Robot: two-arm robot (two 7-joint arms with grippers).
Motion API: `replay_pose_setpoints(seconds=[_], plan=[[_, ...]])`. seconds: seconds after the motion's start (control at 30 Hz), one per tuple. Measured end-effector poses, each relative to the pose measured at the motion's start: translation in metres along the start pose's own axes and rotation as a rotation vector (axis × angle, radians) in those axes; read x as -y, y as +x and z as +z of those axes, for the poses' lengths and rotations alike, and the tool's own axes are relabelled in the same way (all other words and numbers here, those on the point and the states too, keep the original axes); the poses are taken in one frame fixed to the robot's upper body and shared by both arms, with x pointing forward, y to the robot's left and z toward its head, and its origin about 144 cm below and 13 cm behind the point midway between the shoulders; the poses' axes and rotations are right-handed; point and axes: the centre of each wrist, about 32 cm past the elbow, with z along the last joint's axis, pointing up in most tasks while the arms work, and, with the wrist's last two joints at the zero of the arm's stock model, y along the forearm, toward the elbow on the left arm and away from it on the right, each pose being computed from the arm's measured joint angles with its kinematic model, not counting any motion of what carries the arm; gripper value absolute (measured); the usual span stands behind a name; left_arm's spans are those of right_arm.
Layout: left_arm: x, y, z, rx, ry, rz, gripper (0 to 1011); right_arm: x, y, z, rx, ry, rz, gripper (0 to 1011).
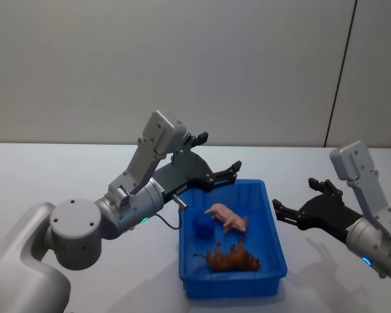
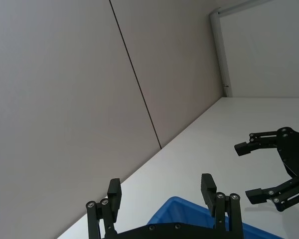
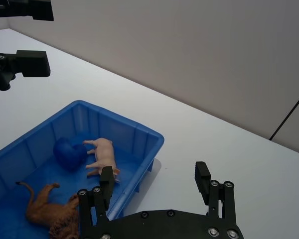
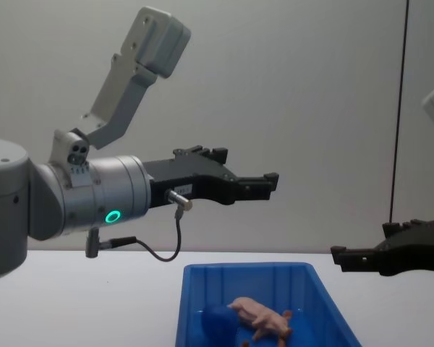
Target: Pick up the two dolls from the table and place them into the box.
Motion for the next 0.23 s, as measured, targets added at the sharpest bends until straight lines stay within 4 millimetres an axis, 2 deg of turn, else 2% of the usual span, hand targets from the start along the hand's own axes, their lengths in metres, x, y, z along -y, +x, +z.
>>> replay_pose_setpoints(seconds=[0.23], plan=[[0.0025, 0.0002, 0.0025, 0.0, -0.01, -0.002, 1003, 0.0, 0.0, 0.0, 0.0, 0.0, 0.0, 1001]])
